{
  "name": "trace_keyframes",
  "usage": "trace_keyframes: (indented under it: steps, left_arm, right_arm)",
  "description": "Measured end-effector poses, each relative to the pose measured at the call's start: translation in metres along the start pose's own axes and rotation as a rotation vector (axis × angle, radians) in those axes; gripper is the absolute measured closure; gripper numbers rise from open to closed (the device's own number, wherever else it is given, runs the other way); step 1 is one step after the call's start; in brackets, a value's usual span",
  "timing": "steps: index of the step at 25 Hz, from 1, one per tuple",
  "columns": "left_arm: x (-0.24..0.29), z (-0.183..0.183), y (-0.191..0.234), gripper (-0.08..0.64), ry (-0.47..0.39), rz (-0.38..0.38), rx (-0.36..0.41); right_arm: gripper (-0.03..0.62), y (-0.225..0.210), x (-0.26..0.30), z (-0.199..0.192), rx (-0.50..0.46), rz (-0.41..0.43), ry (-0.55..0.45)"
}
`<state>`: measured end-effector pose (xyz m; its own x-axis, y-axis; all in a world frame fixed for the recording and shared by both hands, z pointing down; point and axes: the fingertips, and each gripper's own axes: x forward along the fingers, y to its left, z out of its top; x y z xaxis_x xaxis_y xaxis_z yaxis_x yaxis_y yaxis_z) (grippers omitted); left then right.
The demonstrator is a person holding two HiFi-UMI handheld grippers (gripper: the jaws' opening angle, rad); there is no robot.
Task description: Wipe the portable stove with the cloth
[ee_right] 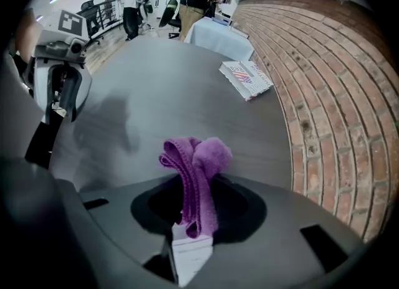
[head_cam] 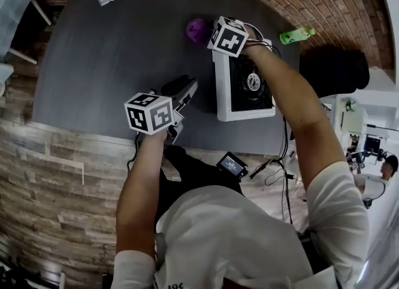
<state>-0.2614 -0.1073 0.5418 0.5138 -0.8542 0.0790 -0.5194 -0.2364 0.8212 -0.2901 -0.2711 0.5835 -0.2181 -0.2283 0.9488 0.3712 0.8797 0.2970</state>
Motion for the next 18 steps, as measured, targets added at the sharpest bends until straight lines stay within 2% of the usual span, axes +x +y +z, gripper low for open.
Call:
trace_keyframes:
  steps: [8, 15, 18]
  left_arm:
    - [0.003, -0.003, 0.014, 0.442, 0.012, 0.006, -0.011]
    - [0.004, -0.004, 0.018, 0.442, 0.022, 0.005, -0.015]
    - [0.006, -0.005, 0.016, 0.442, 0.027, -0.002, -0.012]
  right_arm:
    - [0.468, -0.032, 0.028, 0.005, -0.033, -0.064, 0.040]
    - [0.468, -0.014, 0.050, -0.025, -0.041, -0.038, 0.126]
    - [0.468, -0.007, 0.050, -0.033, -0.022, -0.035, 0.125]
